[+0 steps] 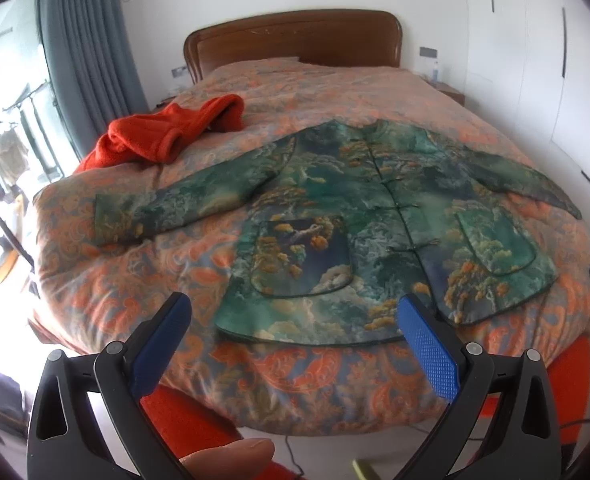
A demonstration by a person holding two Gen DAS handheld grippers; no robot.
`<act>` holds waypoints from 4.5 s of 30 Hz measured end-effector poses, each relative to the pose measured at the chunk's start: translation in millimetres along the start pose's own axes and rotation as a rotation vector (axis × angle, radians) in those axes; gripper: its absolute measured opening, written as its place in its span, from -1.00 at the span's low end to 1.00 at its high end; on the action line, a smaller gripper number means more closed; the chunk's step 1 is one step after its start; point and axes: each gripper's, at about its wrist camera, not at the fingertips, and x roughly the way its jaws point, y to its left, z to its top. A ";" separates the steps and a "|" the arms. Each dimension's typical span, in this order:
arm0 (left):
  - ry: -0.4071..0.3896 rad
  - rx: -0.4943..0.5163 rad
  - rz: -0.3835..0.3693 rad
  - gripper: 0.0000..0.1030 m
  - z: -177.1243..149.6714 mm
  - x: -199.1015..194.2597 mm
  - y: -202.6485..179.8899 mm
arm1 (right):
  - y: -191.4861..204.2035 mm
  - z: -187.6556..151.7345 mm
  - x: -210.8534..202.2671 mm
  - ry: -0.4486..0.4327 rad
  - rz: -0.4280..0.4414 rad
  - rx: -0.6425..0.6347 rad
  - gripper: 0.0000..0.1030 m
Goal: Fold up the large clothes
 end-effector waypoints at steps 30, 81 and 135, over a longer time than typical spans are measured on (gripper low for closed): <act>-0.027 0.021 -0.044 0.99 0.6 -16.2 -9.1 | -2.2 -1.1 -10.2 -0.004 0.011 0.014 1.00; -0.045 -0.081 -0.067 1.00 -9.6 -16.8 2.5 | 2.1 -4.6 -12.1 0.004 0.026 0.016 1.00; -0.048 -0.065 -0.075 0.99 -1.6 -1.8 8.6 | -72.2 -4.8 48.7 -0.124 -0.001 0.119 1.00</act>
